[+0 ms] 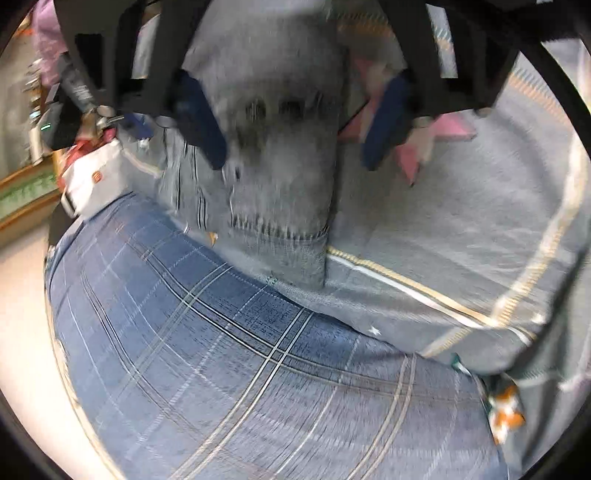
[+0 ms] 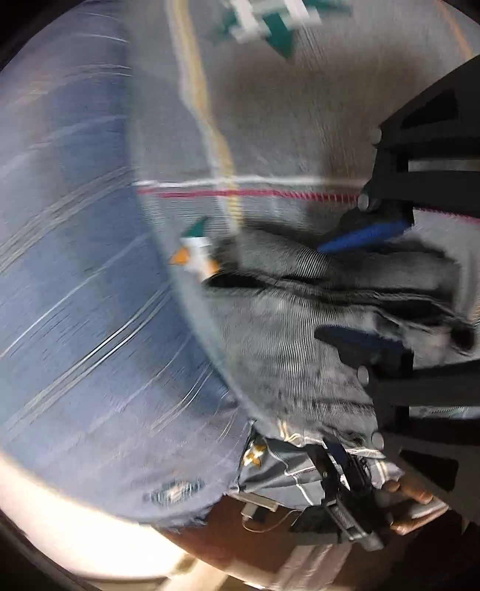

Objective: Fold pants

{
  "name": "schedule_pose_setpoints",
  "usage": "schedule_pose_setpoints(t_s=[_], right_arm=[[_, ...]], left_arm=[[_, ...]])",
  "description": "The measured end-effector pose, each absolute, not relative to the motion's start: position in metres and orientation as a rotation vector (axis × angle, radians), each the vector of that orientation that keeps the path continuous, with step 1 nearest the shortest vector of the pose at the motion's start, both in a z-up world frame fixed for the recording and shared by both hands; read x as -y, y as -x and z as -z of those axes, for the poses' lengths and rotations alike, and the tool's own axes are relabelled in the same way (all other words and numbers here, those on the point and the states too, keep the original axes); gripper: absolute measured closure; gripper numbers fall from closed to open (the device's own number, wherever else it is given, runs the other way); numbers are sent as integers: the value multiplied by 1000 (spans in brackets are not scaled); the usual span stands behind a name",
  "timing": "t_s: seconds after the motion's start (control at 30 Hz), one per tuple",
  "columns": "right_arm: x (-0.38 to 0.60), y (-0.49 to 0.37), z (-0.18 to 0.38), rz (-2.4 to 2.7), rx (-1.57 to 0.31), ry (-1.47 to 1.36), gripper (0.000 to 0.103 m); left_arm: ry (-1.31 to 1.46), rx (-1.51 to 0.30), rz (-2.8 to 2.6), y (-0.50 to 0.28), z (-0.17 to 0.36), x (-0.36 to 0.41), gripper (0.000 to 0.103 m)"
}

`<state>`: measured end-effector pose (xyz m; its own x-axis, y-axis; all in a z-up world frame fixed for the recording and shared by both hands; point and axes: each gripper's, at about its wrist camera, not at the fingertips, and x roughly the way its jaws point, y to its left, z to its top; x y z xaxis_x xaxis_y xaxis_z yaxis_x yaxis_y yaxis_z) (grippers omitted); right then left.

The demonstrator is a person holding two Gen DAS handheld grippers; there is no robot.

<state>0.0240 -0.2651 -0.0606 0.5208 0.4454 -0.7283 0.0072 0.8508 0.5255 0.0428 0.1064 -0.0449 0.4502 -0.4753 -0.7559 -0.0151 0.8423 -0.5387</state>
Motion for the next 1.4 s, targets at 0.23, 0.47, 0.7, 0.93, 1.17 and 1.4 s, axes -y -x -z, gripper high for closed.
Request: schedule_pose_setpoints(t_s=[0.23,0.47,0.7,0.93,1.17,1.4], right_arm=[[263,30,44,-394,-894,-608,39],[221,18,80,-335,-1085,-423,84],[203,45,40,-275,-1006,-197,88],[206,36,69,-275,-1120,-229,87],[260,43,41,-428,-922,-477,84],[264,30,47,-390,-830,-598,0]], left_arm=[[400,-1121,334,-5,62,-81,26],[342,-1102,317,5,64,-66,46],[216,-1117,292,9,67,-54,39],[270,-1123,316,7,72,-62,36],[444,-919,355,22,37,-89,29],[389,-1033,242,12,70,-78,24]])
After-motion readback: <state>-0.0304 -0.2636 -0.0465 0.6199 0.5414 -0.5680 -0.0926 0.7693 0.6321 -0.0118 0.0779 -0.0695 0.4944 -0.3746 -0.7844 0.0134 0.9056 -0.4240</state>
